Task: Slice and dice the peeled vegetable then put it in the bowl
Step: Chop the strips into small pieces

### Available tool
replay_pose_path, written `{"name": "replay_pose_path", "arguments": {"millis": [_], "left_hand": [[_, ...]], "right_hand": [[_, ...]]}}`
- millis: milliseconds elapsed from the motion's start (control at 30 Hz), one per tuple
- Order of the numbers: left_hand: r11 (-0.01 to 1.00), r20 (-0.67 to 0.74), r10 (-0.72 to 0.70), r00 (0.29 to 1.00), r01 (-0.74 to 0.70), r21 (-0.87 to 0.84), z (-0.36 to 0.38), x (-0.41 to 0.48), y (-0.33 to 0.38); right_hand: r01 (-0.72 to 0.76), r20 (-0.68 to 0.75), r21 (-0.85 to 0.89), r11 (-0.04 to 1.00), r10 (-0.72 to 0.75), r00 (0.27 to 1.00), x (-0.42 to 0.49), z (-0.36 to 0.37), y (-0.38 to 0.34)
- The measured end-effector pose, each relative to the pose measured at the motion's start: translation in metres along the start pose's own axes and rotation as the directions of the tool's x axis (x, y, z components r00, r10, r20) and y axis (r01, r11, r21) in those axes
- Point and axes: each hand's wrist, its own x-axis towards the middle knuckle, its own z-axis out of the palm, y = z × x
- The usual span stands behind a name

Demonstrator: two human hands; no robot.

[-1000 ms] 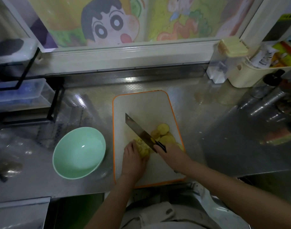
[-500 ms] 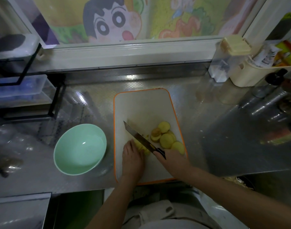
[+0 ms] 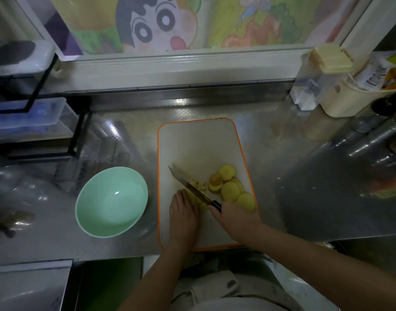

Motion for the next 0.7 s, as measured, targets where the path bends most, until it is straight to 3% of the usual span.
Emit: {"name": "replay_pose_path", "arguments": {"millis": [100,200,333,567,700], "left_hand": [[0.999,0.038,-0.033,0.999,0.032,0.036,-0.006,0.001,0.001],[0.993,-0.034,0.047,0.998,-0.043,0.109,-0.002,0.000,-0.001],[0.992,-0.033,0.040,0.999,-0.036,0.118,-0.003,0.002,0.002],[0.990,0.037,0.033,0.999,-0.038,0.137,-0.002,0.002,0.003],[0.981,0.065,0.041,0.997,-0.052,0.189,-0.003,0.001,0.003]], "right_hand": [[0.009,0.014,-0.015,1.000,-0.009,1.000,0.004,0.000,-0.003],[0.067,0.020,-0.109,0.992,-0.065,0.998,0.007,0.005,-0.002],[0.071,-0.029,-0.151,0.986,-0.076,0.997,0.019,0.015,0.003],[0.067,-0.063,-0.082,0.994,-0.073,0.995,0.026,0.021,0.012],[0.052,0.013,-0.039,0.998,-0.051,0.999,0.023,0.016,0.015]]}}
